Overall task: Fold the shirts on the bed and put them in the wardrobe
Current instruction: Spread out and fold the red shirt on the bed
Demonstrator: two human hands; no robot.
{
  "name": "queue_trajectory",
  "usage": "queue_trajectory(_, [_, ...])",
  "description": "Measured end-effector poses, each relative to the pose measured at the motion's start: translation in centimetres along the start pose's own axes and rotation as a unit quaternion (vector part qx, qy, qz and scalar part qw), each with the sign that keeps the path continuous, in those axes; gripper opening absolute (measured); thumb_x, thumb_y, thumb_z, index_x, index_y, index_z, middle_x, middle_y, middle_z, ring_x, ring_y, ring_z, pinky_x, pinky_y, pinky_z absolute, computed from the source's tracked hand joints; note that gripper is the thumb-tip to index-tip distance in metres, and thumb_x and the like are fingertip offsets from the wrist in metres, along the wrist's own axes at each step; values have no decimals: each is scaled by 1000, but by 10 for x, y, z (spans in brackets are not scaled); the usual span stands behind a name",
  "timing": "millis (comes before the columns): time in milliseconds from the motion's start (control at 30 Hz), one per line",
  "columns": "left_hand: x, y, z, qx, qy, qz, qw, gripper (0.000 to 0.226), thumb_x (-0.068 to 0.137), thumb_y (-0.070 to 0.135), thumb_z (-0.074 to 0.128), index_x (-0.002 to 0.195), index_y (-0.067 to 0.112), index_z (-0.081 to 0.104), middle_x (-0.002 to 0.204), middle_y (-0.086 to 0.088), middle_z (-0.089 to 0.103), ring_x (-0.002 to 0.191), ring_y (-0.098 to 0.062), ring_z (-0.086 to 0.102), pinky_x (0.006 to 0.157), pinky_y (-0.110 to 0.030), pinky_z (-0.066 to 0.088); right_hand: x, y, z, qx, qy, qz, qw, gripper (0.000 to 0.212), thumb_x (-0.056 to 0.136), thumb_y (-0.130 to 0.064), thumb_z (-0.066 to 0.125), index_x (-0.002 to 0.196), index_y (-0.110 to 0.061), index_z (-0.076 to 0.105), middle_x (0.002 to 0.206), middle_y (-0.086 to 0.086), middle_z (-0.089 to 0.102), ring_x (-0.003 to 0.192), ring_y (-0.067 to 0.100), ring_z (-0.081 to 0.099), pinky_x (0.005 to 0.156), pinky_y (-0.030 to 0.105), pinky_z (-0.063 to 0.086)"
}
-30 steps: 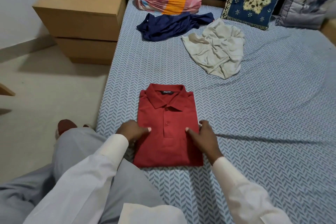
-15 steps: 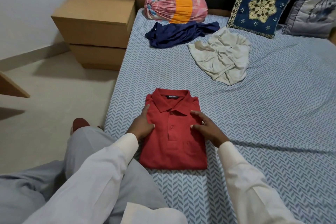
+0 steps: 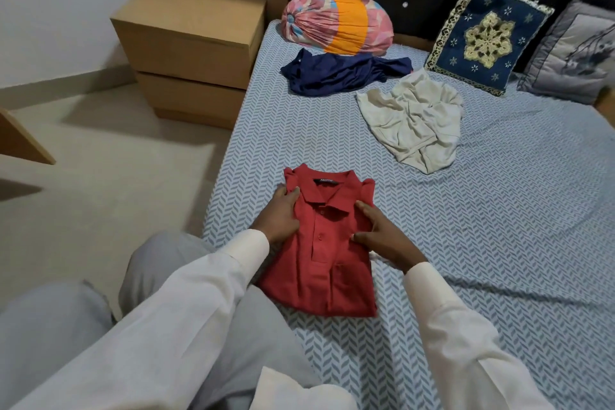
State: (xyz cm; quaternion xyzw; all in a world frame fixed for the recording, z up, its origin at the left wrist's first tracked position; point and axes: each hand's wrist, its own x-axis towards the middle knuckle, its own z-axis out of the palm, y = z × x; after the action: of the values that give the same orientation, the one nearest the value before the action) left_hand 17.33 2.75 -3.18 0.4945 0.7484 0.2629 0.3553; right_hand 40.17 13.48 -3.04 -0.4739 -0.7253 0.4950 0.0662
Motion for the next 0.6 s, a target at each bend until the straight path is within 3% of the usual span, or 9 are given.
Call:
queue_trajectory(100, [-1, -5, -31, -9, -6, 20, 1000, 78, 85, -1, 57, 155, 9, 24, 153, -12, 26, 139, -25, 35, 109, -19, 27, -4, -29, 1, 7, 1, -4, 1000, 84, 86, 4, 70, 157, -17, 29, 153, -8, 29, 127, 12, 49, 69, 17, 55])
queue_trajectory(300, [1, -31, -106, -14, -18, 56, 998, 79, 84, -2, 60, 155, 11, 28, 149, -11, 31, 135, -24, 41, 104, -16, 30, 9, -98, 29, -24, 23, -16, 999, 86, 86, 5, 71, 157, -17, 29, 158, -4, 27, 123, 15, 54, 69, 21, 57])
queue_trajectory(400, [8, -51, -154, -12, -18, 69, 997, 80, 82, 0, 59, 154, 13, 29, 149, -9, 30, 134, -25, 42, 111, -25, 34, 22, -138, 57, -54, 45, -26, 997, 87, 84, 2, 74, 157, -19, 30, 158, -3, 29, 117, 19, 59, 66, 23, 55])
queue_trajectory(467, [7, -62, -191, -8, -12, 70, 997, 81, 81, 1, 58, 155, 13, 28, 154, -9, 27, 138, -24, 39, 114, -31, 34, 27, -172, 77, -62, 56, -24, 996, 89, 83, 2, 75, 157, -18, 30, 156, -2, 31, 118, 21, 58, 74, 29, 58])
queue_trajectory(500, [4, -65, -207, -8, -8, 70, 997, 81, 81, 1, 58, 155, 13, 27, 156, -9, 25, 141, -24, 36, 115, -32, 33, 28, -187, 85, -77, 64, -22, 995, 90, 82, 1, 76, 157, -17, 30, 156, 0, 31, 126, 22, 54, 85, 33, 57])
queue_trajectory(567, [-4, -69, -233, -15, 1, 62, 998, 81, 81, 3, 58, 156, 14, 27, 158, -8, 23, 142, -23, 34, 116, -31, 32, 28, -216, 101, -126, 71, -33, 989, 91, 80, -3, 79, 156, -13, 29, 158, 4, 30, 141, 18, 38, 110, 30, 40])
queue_trajectory(600, [-9, -70, -253, -18, 4, 55, 998, 81, 81, 3, 56, 156, 14, 27, 158, -7, 23, 142, -21, 34, 116, -31, 32, 28, -237, 110, -135, 79, -44, 987, 92, 80, -6, 80, 156, -12, 29, 159, 5, 29, 144, 15, 32, 115, 25, 31])
